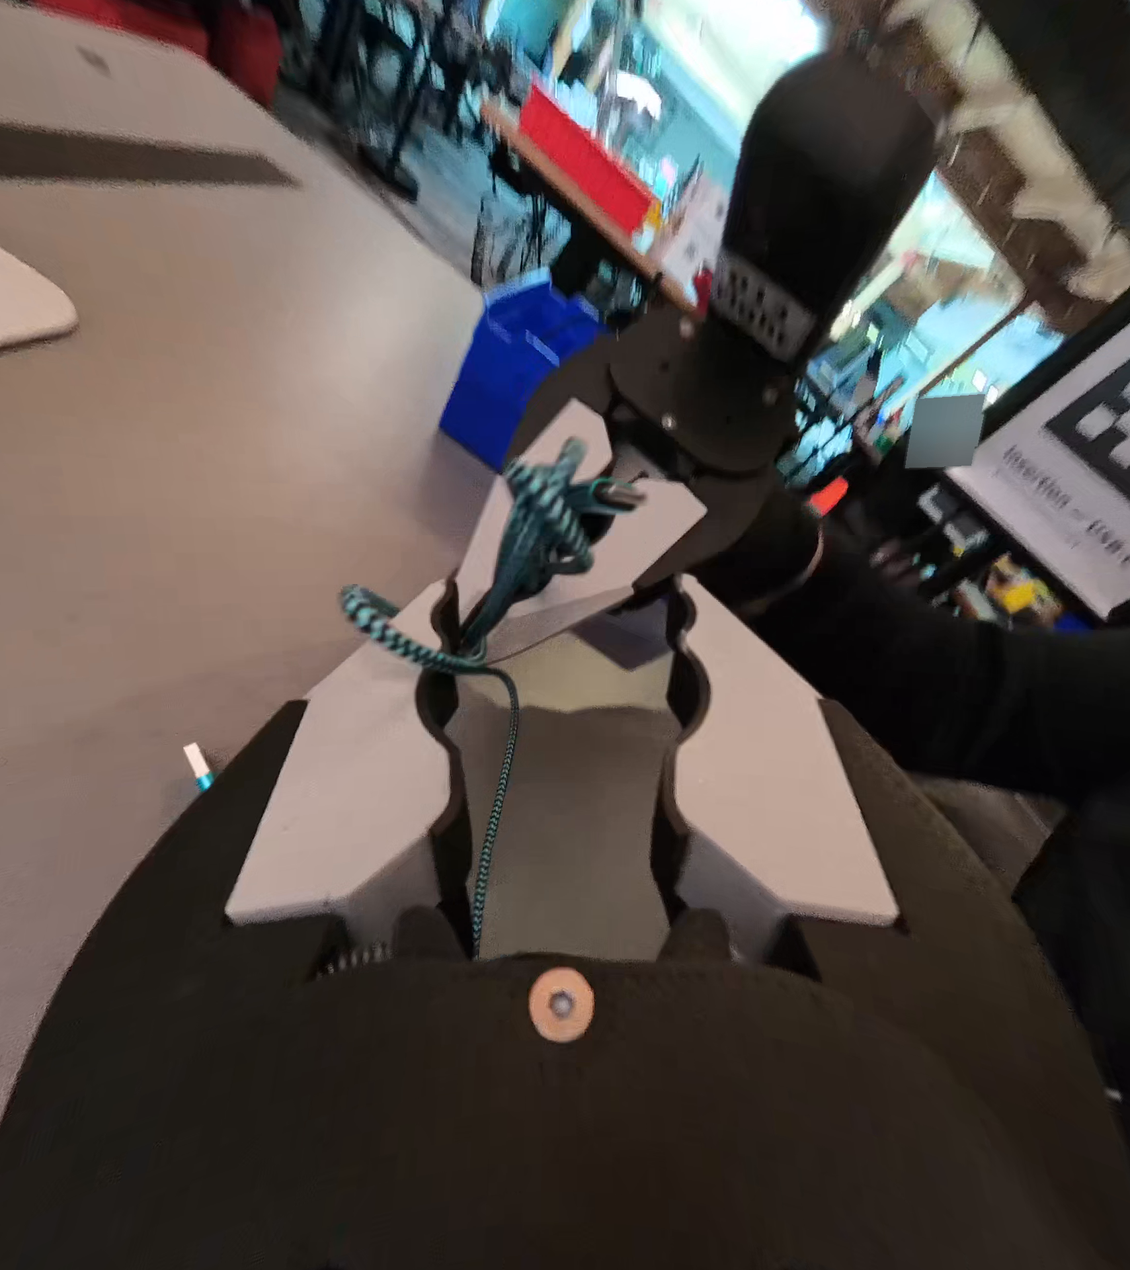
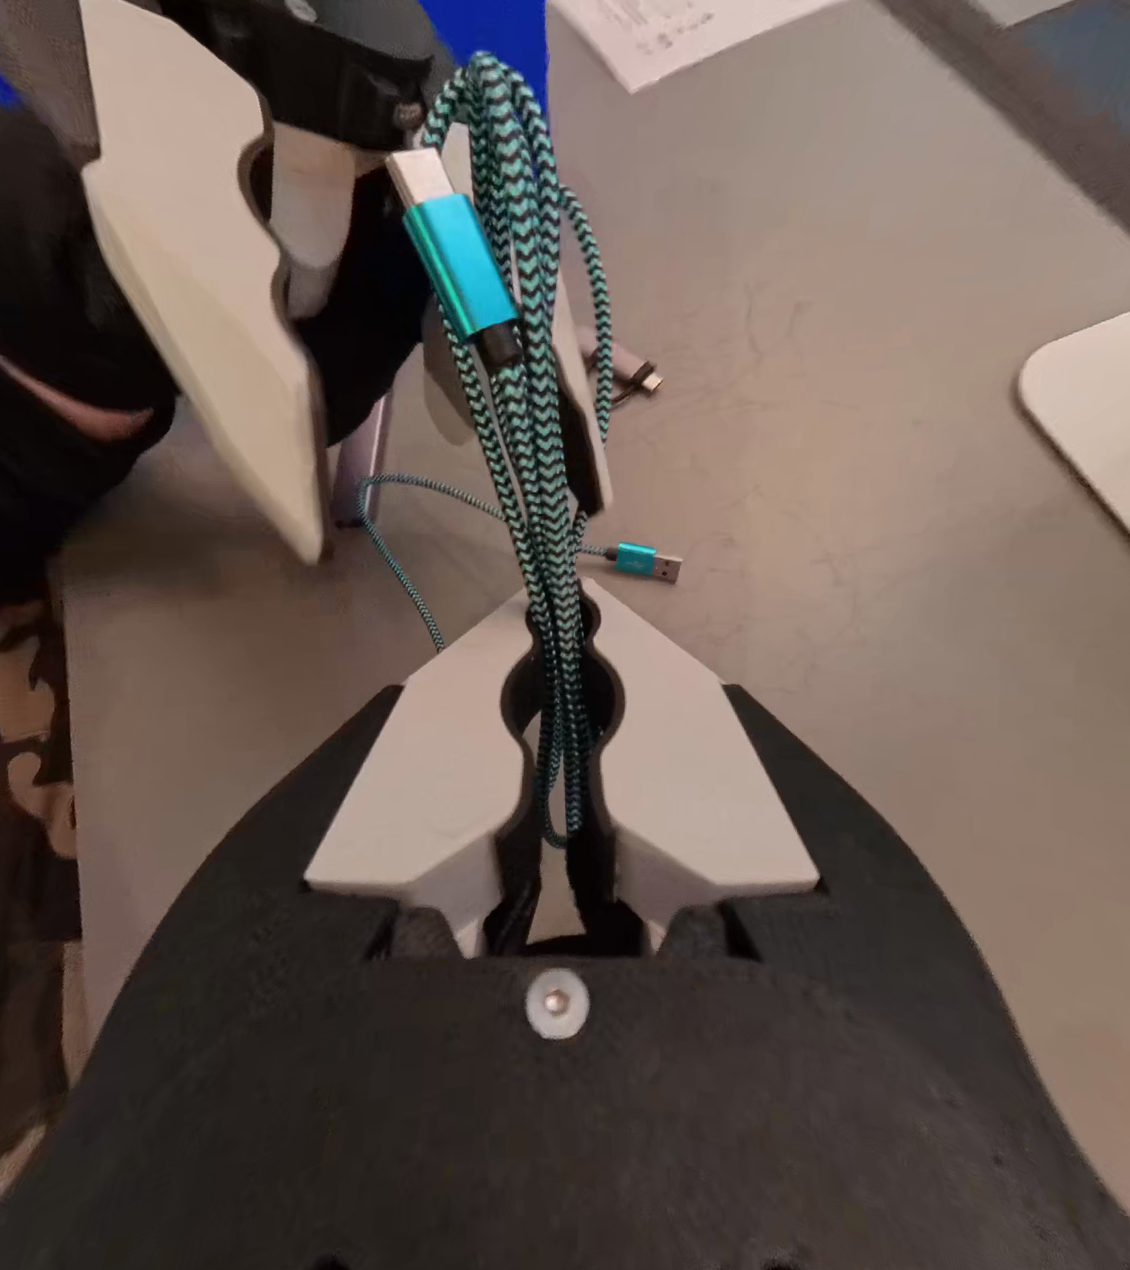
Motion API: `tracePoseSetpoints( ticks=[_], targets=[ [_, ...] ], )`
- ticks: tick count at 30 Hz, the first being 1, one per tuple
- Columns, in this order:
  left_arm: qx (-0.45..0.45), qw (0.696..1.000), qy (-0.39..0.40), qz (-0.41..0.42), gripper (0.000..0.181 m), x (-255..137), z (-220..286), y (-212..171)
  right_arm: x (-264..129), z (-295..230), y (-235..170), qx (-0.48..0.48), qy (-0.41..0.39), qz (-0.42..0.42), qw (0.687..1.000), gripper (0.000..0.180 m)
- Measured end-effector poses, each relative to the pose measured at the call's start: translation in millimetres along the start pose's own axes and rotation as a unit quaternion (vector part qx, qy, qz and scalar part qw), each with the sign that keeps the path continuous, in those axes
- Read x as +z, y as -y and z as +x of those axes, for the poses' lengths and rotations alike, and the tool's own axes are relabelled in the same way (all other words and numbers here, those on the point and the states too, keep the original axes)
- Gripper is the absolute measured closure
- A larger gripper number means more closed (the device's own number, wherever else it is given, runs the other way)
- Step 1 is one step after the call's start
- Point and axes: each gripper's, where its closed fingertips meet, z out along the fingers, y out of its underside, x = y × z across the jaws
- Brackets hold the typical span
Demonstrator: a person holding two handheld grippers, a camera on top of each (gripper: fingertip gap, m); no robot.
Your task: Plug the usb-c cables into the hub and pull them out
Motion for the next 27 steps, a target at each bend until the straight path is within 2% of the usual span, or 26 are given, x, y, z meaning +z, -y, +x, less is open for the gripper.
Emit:
tracePoseSetpoints(
  ticks=[2,5,8,11,13,18,23,25,27],
  targets=[
    [-0.003,1.000,-0.019,0.004,0.125,-6,2,1,-8,3,7,0.028,0.000,0.033,0.999,0.180],
    [0.008,0.999,0.024,0.041,0.122,-22,-11,13,-19,14,7,0.053,-0.017,0.062,0.997,0.179],
    [0.000,0.996,0.034,0.085,0.095,-33,-19,27,-26,17,10,0.058,-0.035,0.085,0.994,0.179],
    [-0.015,0.996,0.001,0.088,0.080,-25,-12,25,-31,18,20,0.045,-0.076,0.103,0.991,0.180],
    [-0.004,0.995,0.010,0.103,0.081,-18,-9,30,-33,22,24,0.019,-0.139,0.094,0.986,0.180],
    [0.030,0.987,0.042,0.153,0.082,0,3,44,-24,19,35,-0.016,-0.226,0.074,0.971,0.179],
    [0.015,0.976,0.065,0.206,0.108,2,2,51,-17,18,41,-0.017,-0.242,0.079,0.967,0.180],
    [0.006,0.973,0.063,0.223,0.129,-2,-2,52,-16,17,42,-0.025,-0.249,0.079,0.965,0.179],
    [-0.009,0.972,0.054,0.230,0.141,-5,-5,52,-15,16,43,-0.028,-0.250,0.078,0.965,0.180]
  ],
)
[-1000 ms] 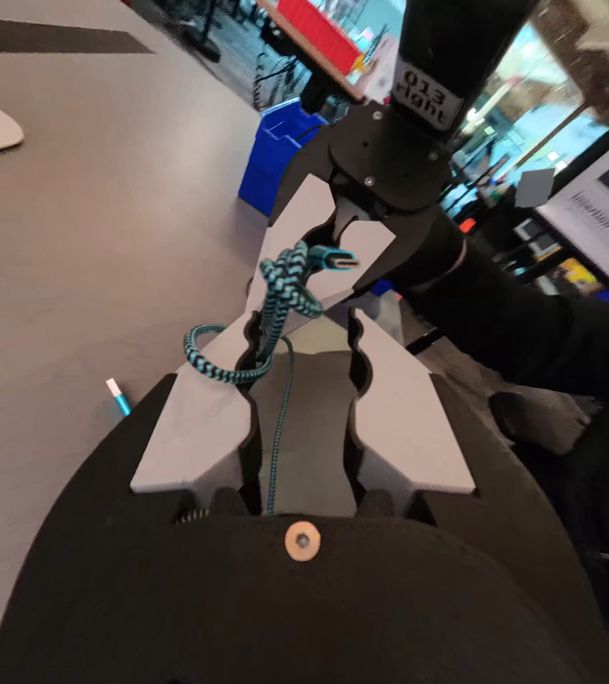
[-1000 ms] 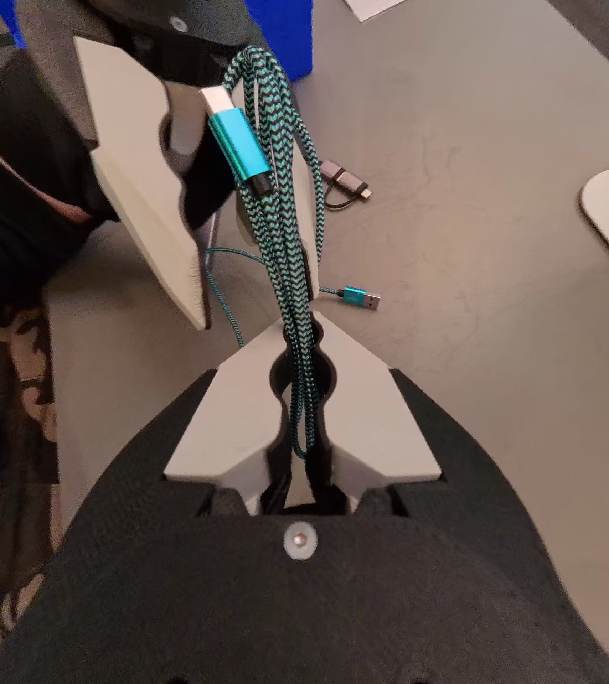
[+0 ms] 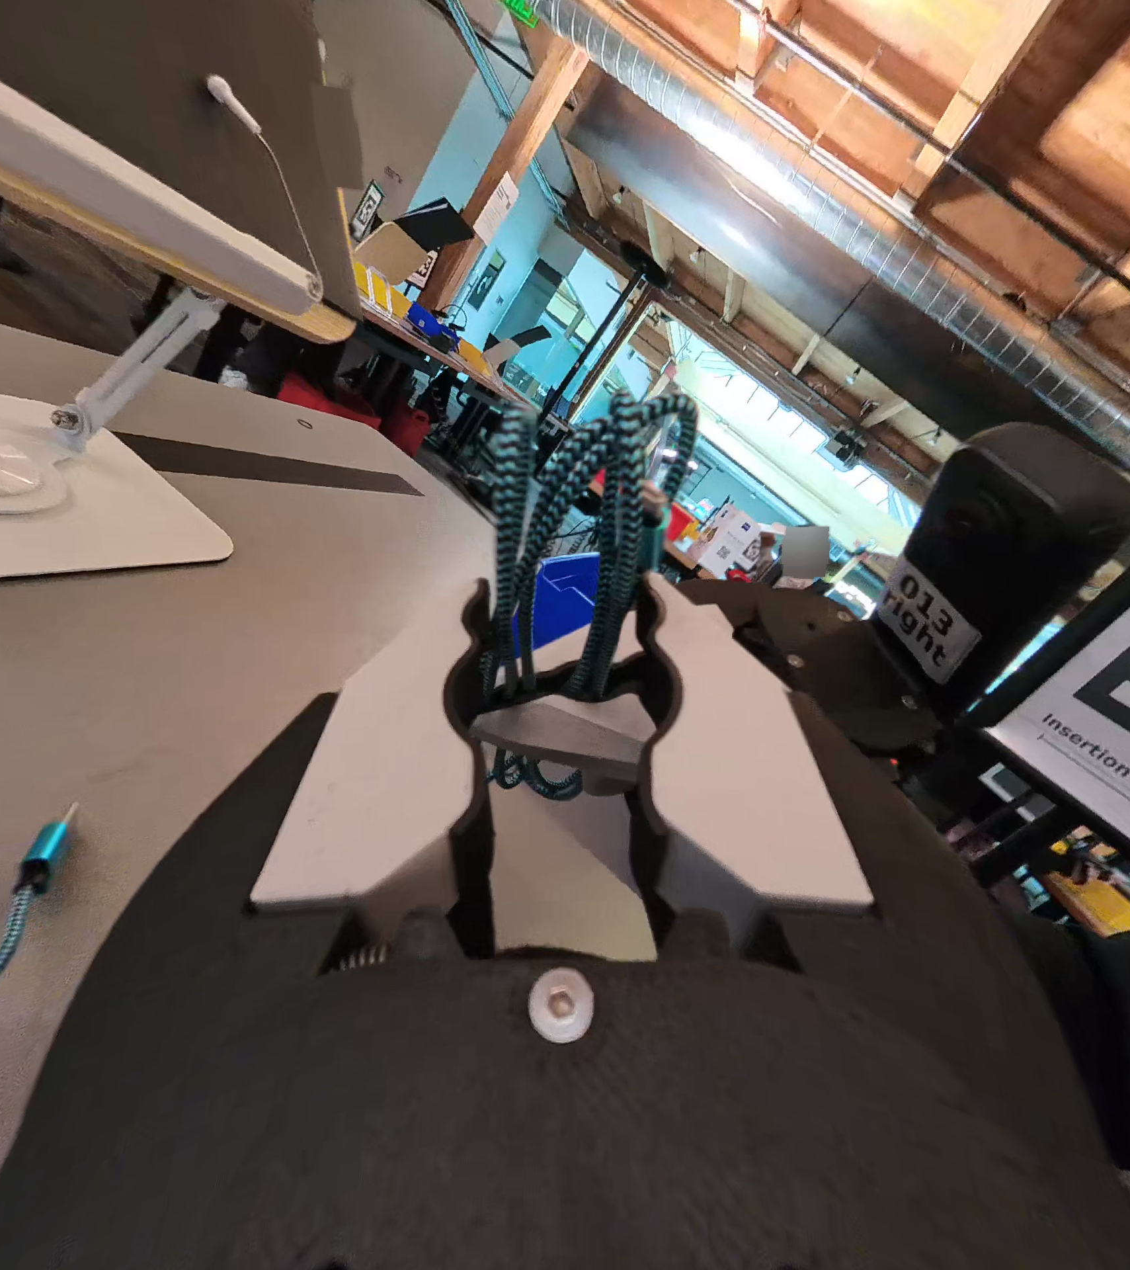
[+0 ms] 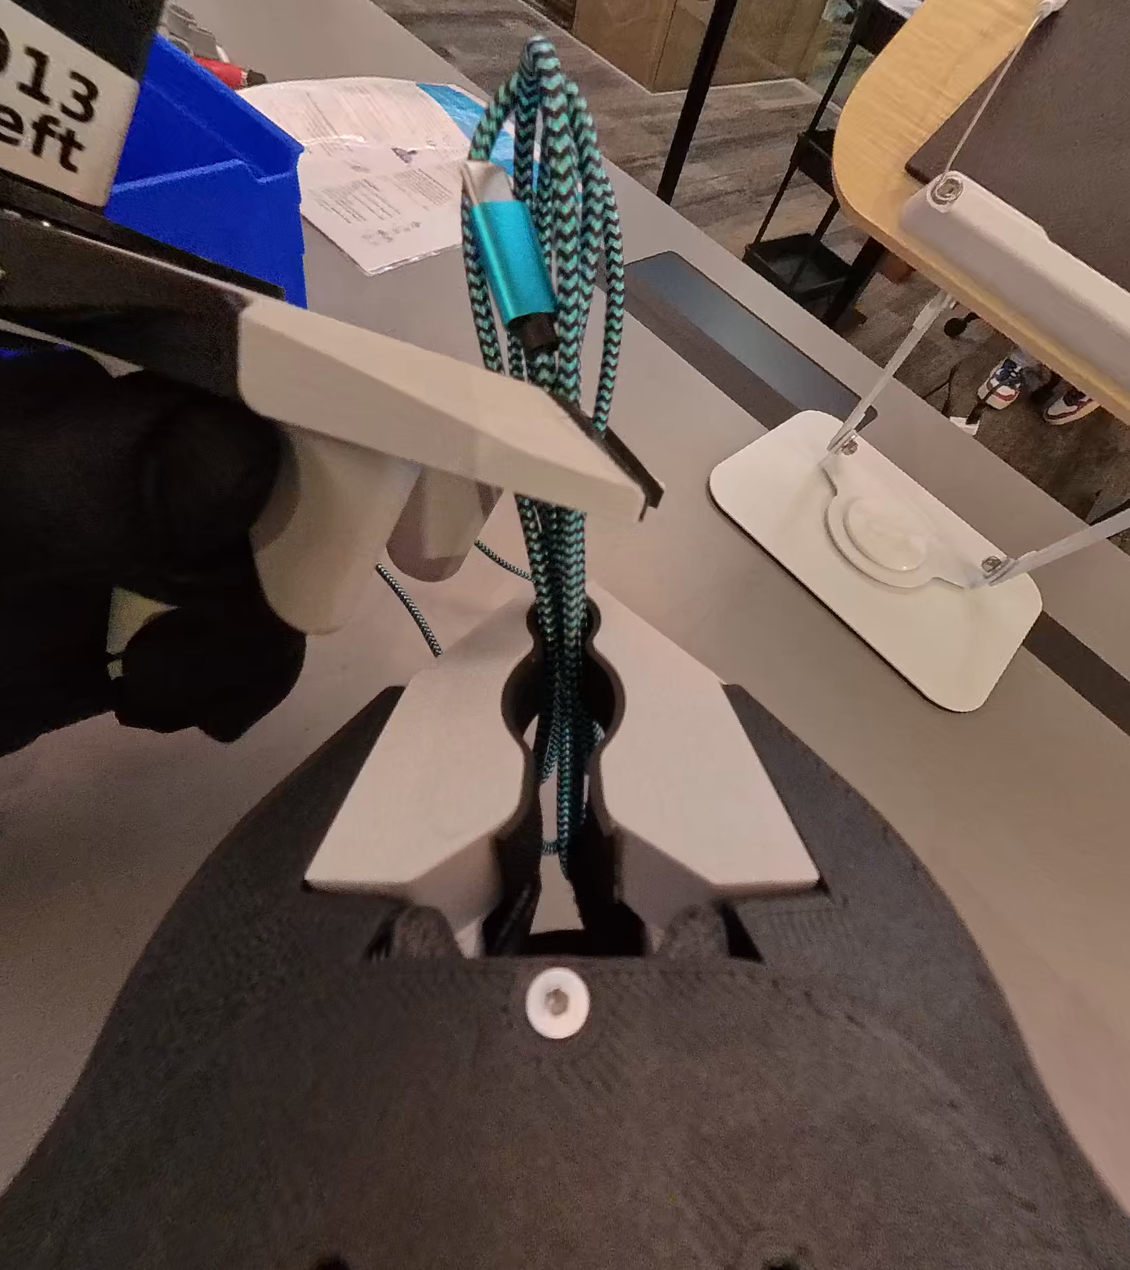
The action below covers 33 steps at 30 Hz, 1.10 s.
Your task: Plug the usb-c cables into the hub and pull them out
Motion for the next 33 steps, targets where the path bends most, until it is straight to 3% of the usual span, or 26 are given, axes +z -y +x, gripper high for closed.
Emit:
tracePoseSetpoints(
  ticks=[6,10,12,16,18,21,24,29,31,33],
  targets=[
    [0.005,1.000,-0.001,0.008,0.173,-4,-2,2,2,-7,3,0.003,0.019,0.007,1.000,0.178],
    [0.001,1.000,0.001,0.012,0.177,-7,-4,3,3,-11,2,0.001,0.034,0.005,0.999,0.163],
    [-0.011,1.000,-0.002,0.018,0.177,-10,-7,6,-1,-5,2,-0.013,0.015,0.003,1.000,0.142],
    [-0.043,0.998,-0.054,0.010,0.177,-12,0,7,-18,-13,13,-0.107,0.005,0.019,0.994,0.130],
    [-0.049,0.993,-0.111,-0.013,0.177,-12,14,4,-25,-26,16,-0.104,0.068,0.018,0.992,0.131],
    [-0.028,0.989,-0.145,-0.030,0.177,-16,27,4,-35,-34,18,-0.012,0.193,0.010,0.981,0.125],
    [-0.004,0.974,-0.210,-0.084,0.177,-25,49,-6,-51,-41,23,0.077,0.334,0.023,0.939,0.124],
    [0.004,0.949,-0.294,-0.112,0.177,-37,77,-14,-76,-79,26,0.127,0.536,0.037,0.834,0.133],
    [0.013,0.937,-0.321,-0.134,0.177,-40,88,-23,-82,-93,25,0.126,0.577,0.038,0.806,0.135],
    [0.025,0.927,-0.342,-0.152,0.177,-42,97,-32,-88,-103,29,0.131,0.610,0.054,0.780,0.148]
  ],
)
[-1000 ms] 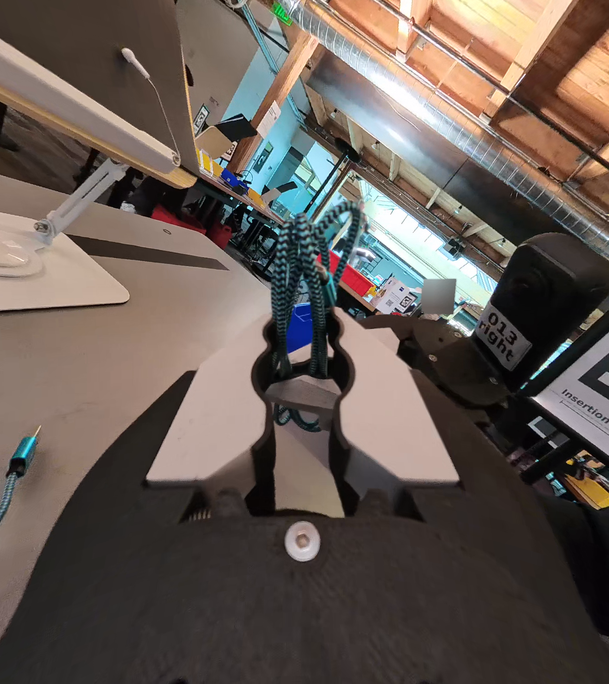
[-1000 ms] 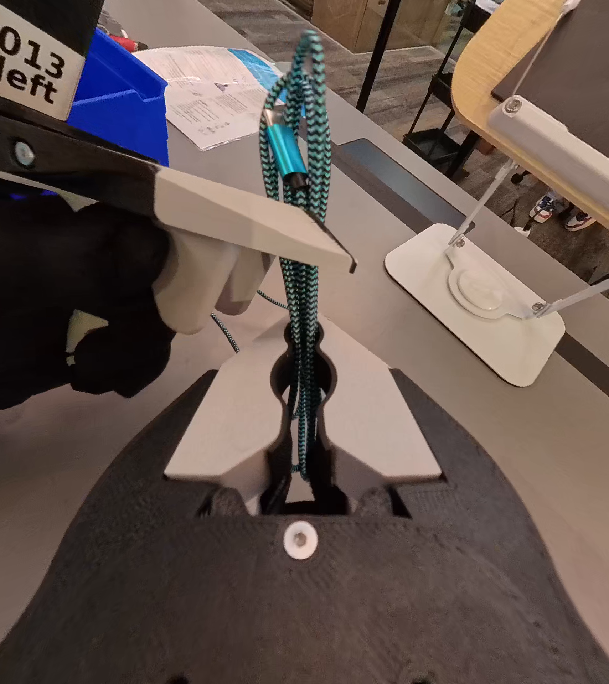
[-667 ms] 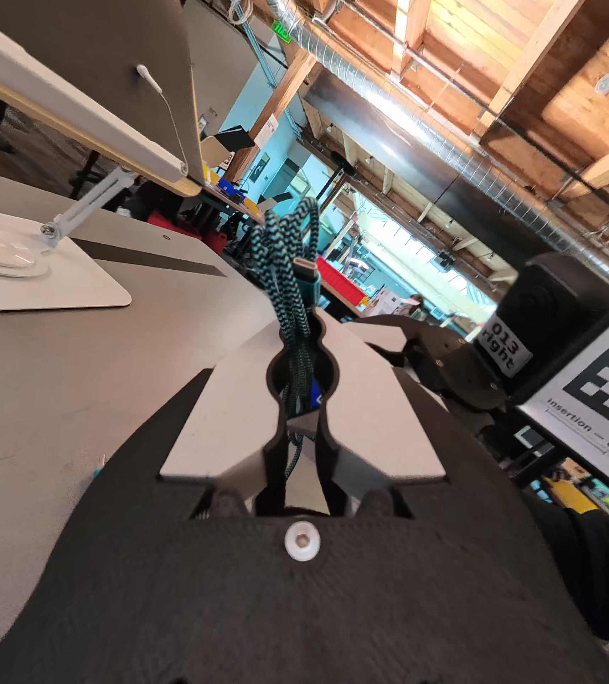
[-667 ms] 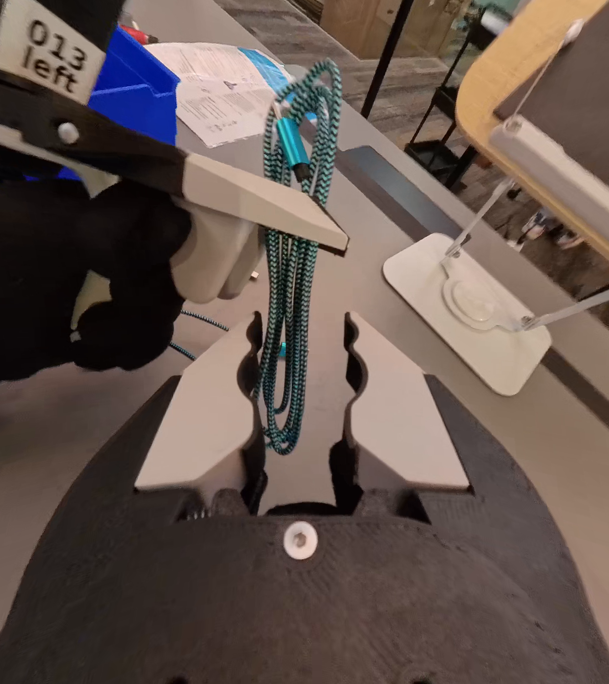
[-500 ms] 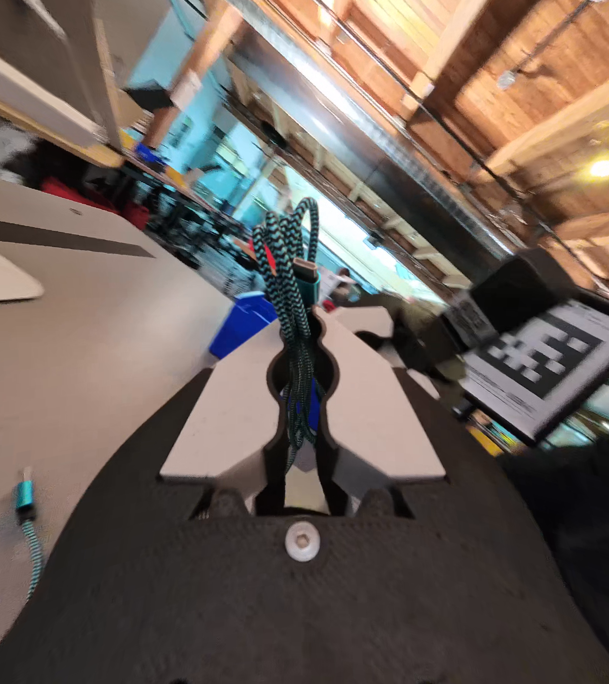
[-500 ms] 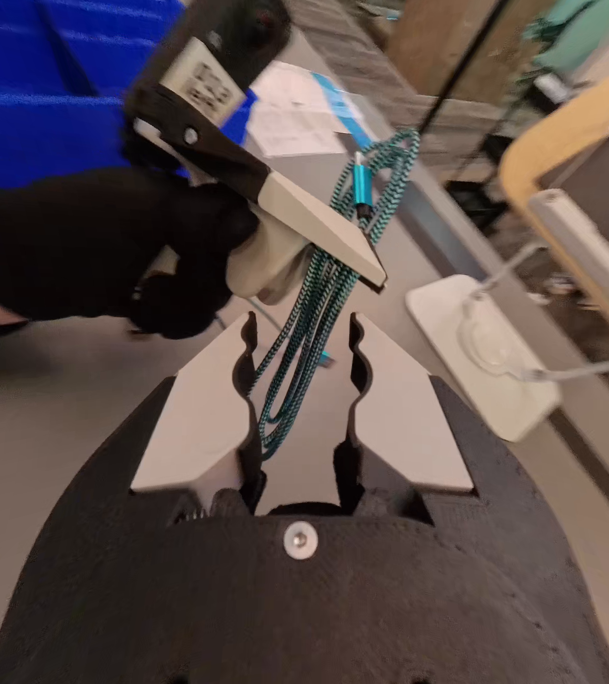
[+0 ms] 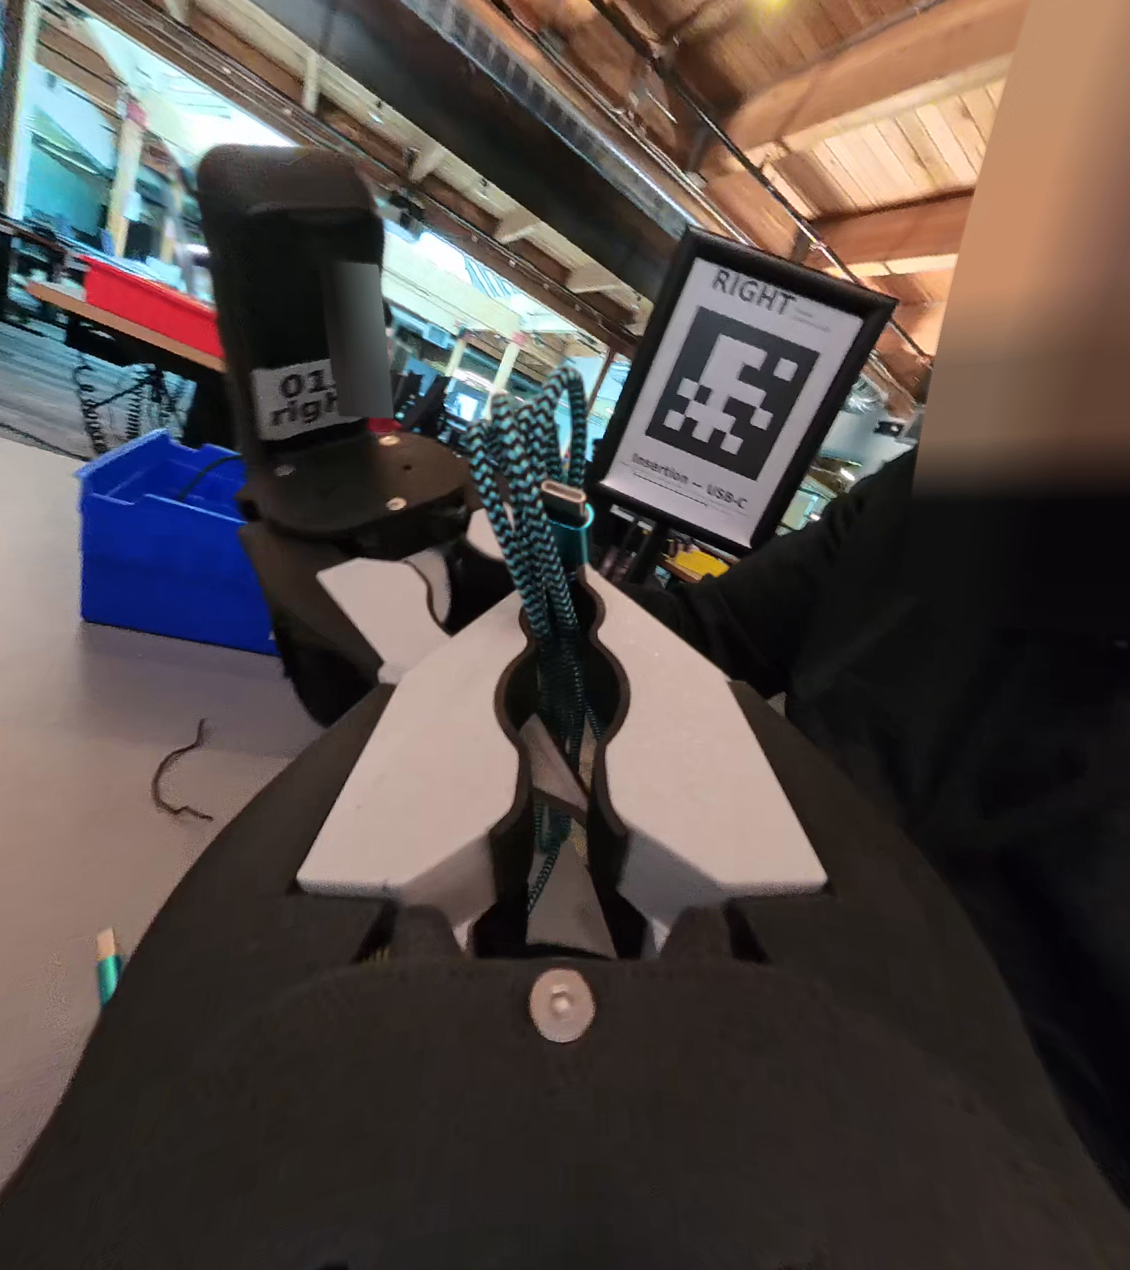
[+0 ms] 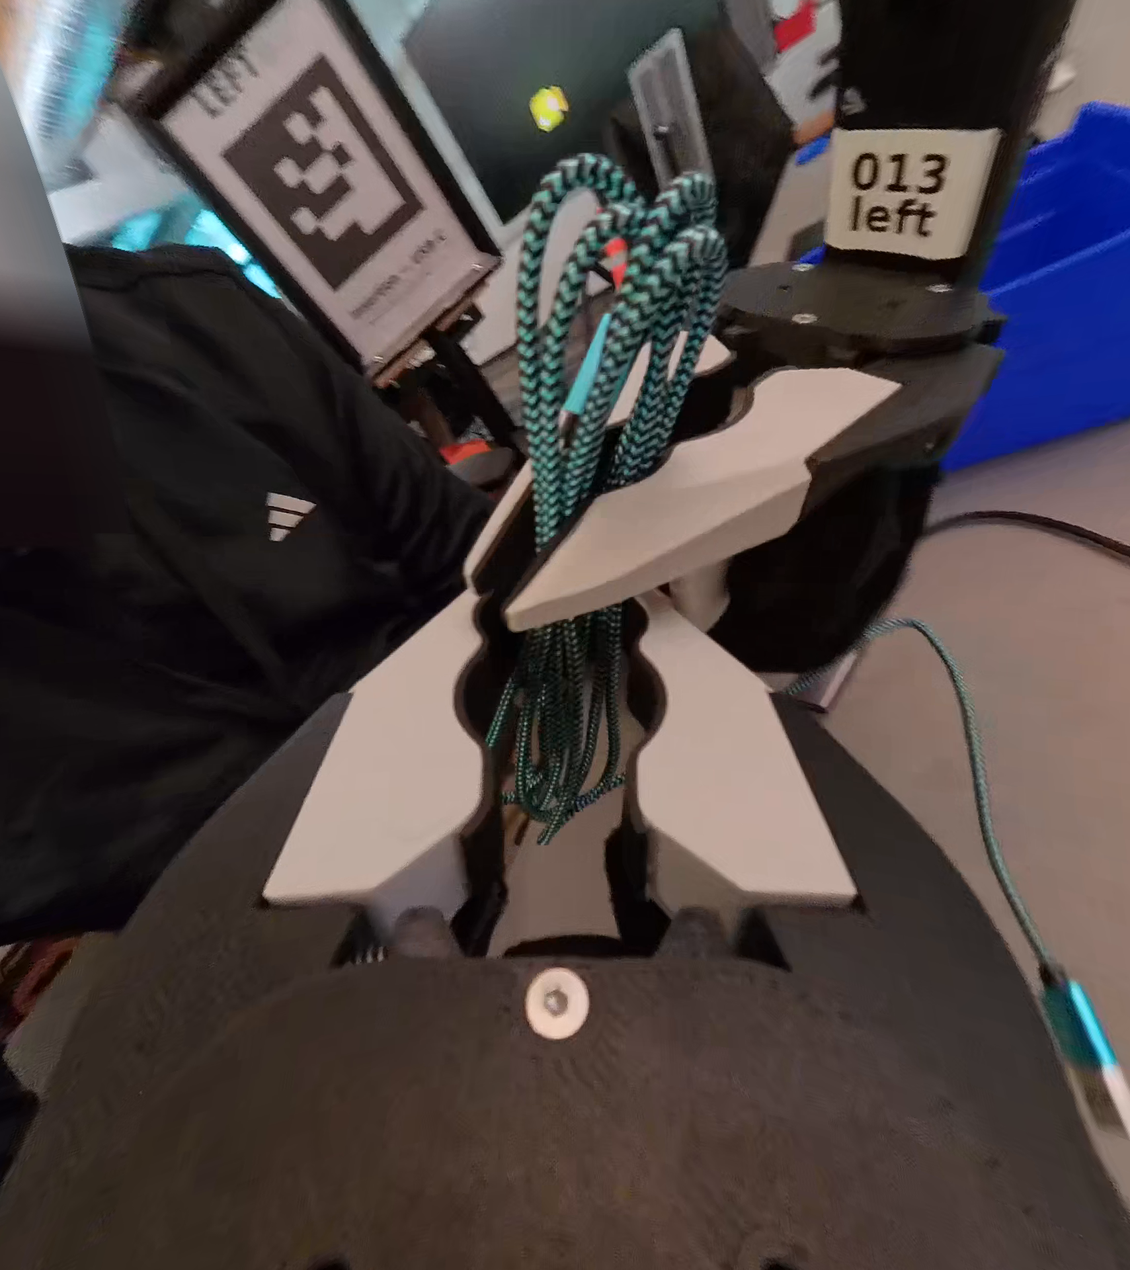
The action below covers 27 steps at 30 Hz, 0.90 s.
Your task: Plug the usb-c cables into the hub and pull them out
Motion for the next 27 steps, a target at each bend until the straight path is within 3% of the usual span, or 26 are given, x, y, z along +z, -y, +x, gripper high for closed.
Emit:
tracePoseSetpoints(
  ticks=[5,10,12,16,20,23,27],
  targets=[
    [0.014,0.999,-0.030,-0.005,0.178,2,12,-2,5,-14,-1,-0.001,0.059,0.028,0.998,0.173],
    [0.015,1.000,-0.022,0.011,0.177,1,9,3,5,-9,3,-0.012,0.018,0.041,0.999,0.176],
    [0.015,1.000,-0.003,0.026,0.169,0,3,8,1,-4,4,-0.021,-0.013,0.039,0.999,0.177],
    [0.001,0.992,0.090,0.086,0.137,-23,-24,31,-15,6,7,-0.024,-0.081,0.039,0.996,0.177],
    [0.026,0.984,0.151,0.091,0.136,-43,-23,45,-36,8,15,-0.029,-0.127,0.052,0.990,0.177],
    [0.032,0.993,0.110,0.023,0.158,-35,5,36,-53,10,24,-0.039,-0.160,0.058,0.985,0.178],
    [-0.021,0.982,0.084,-0.169,0.141,-14,23,-30,-72,12,39,-0.050,-0.190,0.072,0.978,0.178]
  ],
)
